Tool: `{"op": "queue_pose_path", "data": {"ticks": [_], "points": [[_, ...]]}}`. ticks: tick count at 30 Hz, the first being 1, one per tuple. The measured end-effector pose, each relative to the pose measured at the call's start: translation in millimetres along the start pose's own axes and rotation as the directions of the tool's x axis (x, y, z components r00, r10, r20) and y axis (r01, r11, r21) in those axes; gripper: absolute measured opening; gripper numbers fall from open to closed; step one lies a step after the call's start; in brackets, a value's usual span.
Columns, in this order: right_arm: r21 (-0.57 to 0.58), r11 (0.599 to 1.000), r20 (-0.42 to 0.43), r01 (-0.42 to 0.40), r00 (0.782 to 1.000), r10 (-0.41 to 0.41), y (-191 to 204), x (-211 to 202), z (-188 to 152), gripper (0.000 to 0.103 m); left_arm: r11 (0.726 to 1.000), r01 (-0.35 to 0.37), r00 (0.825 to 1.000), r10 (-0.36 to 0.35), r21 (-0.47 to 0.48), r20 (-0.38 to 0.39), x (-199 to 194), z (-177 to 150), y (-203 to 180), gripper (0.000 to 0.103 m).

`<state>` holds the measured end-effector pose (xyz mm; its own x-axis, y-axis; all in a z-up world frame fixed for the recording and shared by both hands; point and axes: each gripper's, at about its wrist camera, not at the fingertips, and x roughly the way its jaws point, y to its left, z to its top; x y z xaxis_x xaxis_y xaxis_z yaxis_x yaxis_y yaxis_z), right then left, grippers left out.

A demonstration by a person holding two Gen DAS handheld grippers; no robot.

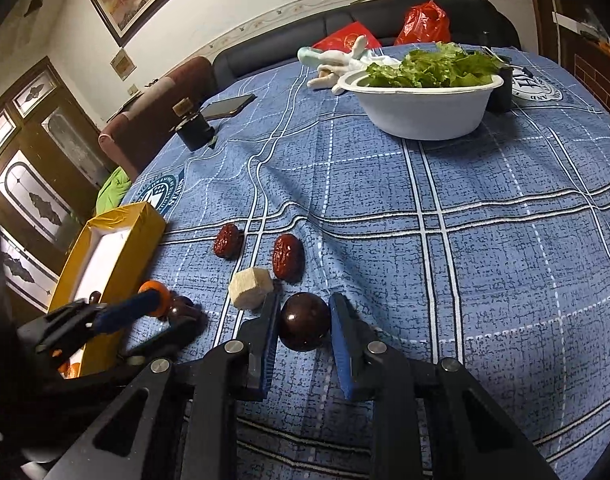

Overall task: Organize fruits
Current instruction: 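Grasp a dark plum with the left tool while the right tool grasps another dark plum, then carry the plum into the tray and open the left tool while the right tool releases its plum there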

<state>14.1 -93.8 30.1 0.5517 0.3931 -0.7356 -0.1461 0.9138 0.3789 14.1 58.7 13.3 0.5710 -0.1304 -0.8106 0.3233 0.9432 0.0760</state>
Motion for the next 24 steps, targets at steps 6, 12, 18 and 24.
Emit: {"op": "queue_pose_path", "data": {"ticks": [6,12,18,24], "points": [[0.001,1.0,-0.01,-0.006,1.0,0.006,1.4,2.5,-0.6,0.027,0.997,-0.068,0.998,0.068,-0.04,0.007,2.1,-4.7,8.8,0.024],[0.004,1.0,-0.013,-0.007,1.0,0.007,1.7,4.8,0.4,0.027,0.991,-0.026,0.999,0.03,-0.133,0.028,-12.4,-11.6,19.7,0.024],[0.003,0.999,0.004,-0.034,0.999,0.034,3.3,-0.6,-0.4,0.027,0.976,0.025,0.995,-0.004,-0.217,0.099,-54.6,-21.8,27.4,0.024],[-0.036,0.998,0.012,-0.061,0.998,0.061,15.9,-1.0,-6.2,0.027,0.938,0.035,0.982,0.031,-0.345,0.184,-101.5,-43.9,63.3,0.025]]}}
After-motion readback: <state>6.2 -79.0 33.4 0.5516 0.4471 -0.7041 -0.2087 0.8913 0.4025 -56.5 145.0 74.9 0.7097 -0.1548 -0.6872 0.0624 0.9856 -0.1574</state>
